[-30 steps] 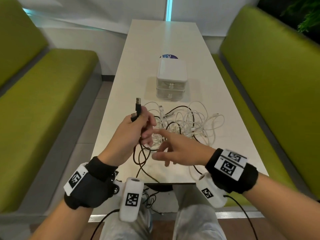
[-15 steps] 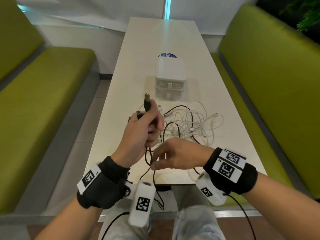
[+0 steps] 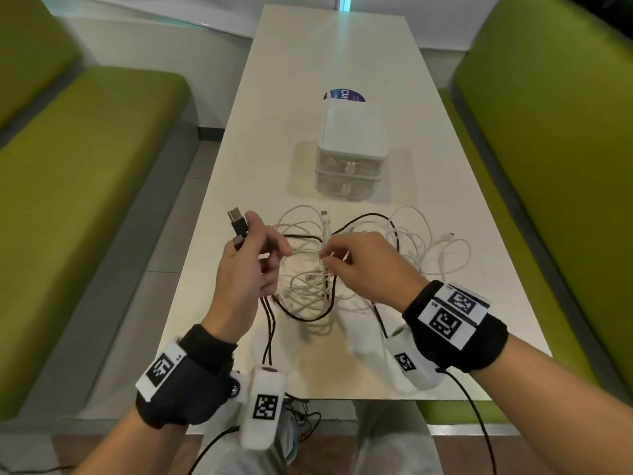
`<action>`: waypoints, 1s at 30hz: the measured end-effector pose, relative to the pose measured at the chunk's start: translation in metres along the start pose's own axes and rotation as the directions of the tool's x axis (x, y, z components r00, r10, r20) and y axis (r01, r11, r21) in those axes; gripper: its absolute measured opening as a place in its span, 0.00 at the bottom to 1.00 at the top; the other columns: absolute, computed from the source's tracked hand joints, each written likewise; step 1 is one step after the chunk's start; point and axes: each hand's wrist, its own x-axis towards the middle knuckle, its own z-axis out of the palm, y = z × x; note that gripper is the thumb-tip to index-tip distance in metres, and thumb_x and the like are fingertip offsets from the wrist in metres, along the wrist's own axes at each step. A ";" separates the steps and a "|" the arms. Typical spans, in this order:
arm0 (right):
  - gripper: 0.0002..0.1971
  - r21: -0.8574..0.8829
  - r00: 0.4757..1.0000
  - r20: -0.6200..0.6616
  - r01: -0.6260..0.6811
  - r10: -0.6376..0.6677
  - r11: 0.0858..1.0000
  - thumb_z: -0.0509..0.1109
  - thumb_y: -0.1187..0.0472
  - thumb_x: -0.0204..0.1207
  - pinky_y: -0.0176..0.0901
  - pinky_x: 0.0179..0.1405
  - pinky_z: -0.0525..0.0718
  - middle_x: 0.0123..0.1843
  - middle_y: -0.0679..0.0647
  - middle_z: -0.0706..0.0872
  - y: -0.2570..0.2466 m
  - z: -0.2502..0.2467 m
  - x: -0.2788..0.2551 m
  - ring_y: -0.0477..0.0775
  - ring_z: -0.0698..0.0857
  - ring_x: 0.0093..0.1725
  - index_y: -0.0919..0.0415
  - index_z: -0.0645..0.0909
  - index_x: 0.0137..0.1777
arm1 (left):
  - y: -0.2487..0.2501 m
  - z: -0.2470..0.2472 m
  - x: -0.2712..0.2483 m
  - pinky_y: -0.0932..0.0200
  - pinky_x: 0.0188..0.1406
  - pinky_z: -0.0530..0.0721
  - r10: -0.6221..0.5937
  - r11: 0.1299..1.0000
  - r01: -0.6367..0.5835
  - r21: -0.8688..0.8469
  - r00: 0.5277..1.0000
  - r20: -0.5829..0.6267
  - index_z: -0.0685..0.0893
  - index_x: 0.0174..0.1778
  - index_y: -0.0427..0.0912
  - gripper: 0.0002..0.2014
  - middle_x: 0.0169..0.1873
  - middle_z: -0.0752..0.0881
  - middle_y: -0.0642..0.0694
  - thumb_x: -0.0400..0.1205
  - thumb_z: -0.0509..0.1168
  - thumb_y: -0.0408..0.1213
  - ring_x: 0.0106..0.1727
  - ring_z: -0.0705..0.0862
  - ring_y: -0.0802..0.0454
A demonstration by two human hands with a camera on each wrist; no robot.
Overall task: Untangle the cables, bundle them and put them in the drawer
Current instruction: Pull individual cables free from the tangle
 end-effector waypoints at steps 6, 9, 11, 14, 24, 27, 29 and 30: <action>0.10 -0.154 0.964 -0.261 -0.104 0.061 0.983 0.63 0.64 0.81 0.46 0.53 0.80 0.54 0.52 0.85 0.020 -0.003 0.039 0.54 0.83 0.50 0.58 0.85 0.56 | -0.012 -0.017 0.015 0.65 0.17 0.52 -0.029 0.999 0.026 -0.042 0.997 -0.066 0.79 0.29 0.38 0.29 0.24 0.67 0.47 0.85 0.52 0.58 0.19 0.57 0.56; 0.15 -0.390 0.990 0.002 -0.129 0.141 0.912 0.63 0.68 0.79 0.47 0.56 0.79 0.60 0.57 0.79 0.044 -0.002 0.068 0.61 0.82 0.57 0.57 0.83 0.62 | -0.014 -0.016 0.019 0.63 0.18 0.51 -0.040 0.999 0.039 -0.023 0.997 -0.062 0.80 0.29 0.39 0.29 0.24 0.65 0.47 0.86 0.52 0.57 0.21 0.56 0.55; 0.13 -0.534 0.982 0.125 -0.051 0.138 0.844 0.62 0.68 0.78 0.51 0.51 0.81 0.57 0.60 0.78 0.050 0.007 0.077 0.63 0.81 0.56 0.60 0.83 0.58 | -0.015 -0.014 0.021 0.64 0.17 0.51 -0.042 0.999 0.042 0.004 0.998 -0.044 0.81 0.30 0.38 0.29 0.24 0.64 0.47 0.85 0.53 0.57 0.22 0.55 0.54; 0.08 -0.591 0.989 0.114 -0.009 0.094 0.807 0.63 0.68 0.78 0.51 0.45 0.81 0.54 0.59 0.80 0.050 0.012 0.080 0.60 0.79 0.51 0.61 0.81 0.54 | -0.013 -0.013 0.021 0.65 0.16 0.54 -0.030 0.998 0.031 0.051 0.999 -0.032 0.81 0.32 0.37 0.29 0.26 0.63 0.44 0.86 0.52 0.57 0.23 0.54 0.52; 0.05 0.034 0.881 -0.471 0.070 -0.045 0.997 0.70 0.57 0.78 0.31 0.41 0.79 0.43 0.46 0.85 0.001 -0.064 0.051 0.37 0.80 0.38 0.56 0.84 0.50 | 0.000 0.011 0.008 0.57 0.21 0.59 0.066 0.994 -0.065 0.087 0.998 -0.002 0.87 0.36 0.39 0.27 0.25 0.73 0.48 0.86 0.53 0.54 0.24 0.64 0.53; 0.07 0.147 0.814 -0.573 0.211 -0.090 0.966 0.72 0.57 0.77 0.30 0.41 0.83 0.44 0.46 0.87 -0.030 -0.085 0.038 0.39 0.83 0.39 0.58 0.85 0.51 | 0.009 0.024 0.006 0.60 0.32 0.75 0.240 0.956 -0.233 0.178 0.971 -0.016 0.89 0.50 0.42 0.24 0.36 0.82 0.48 0.86 0.52 0.53 0.35 0.78 0.54; 0.07 0.159 0.850 -0.503 0.266 -0.154 0.951 0.75 0.56 0.75 0.34 0.41 0.83 0.43 0.48 0.87 -0.046 -0.087 0.029 0.42 0.83 0.40 0.59 0.87 0.49 | 0.014 0.031 0.008 0.66 0.49 0.79 0.374 0.900 -0.354 0.256 0.927 -0.033 0.86 0.60 0.47 0.21 0.48 0.86 0.51 0.86 0.52 0.53 0.50 0.83 0.60; 0.07 0.137 0.860 -0.468 0.298 -0.203 0.945 0.76 0.56 0.74 0.35 0.40 0.82 0.42 0.49 0.87 -0.056 -0.090 0.013 0.44 0.83 0.38 0.58 0.88 0.47 | 0.022 0.037 0.000 0.68 0.55 0.78 0.434 0.865 -0.412 0.286 0.901 -0.014 0.84 0.64 0.50 0.19 0.54 0.85 0.53 0.87 0.53 0.53 0.56 0.82 0.61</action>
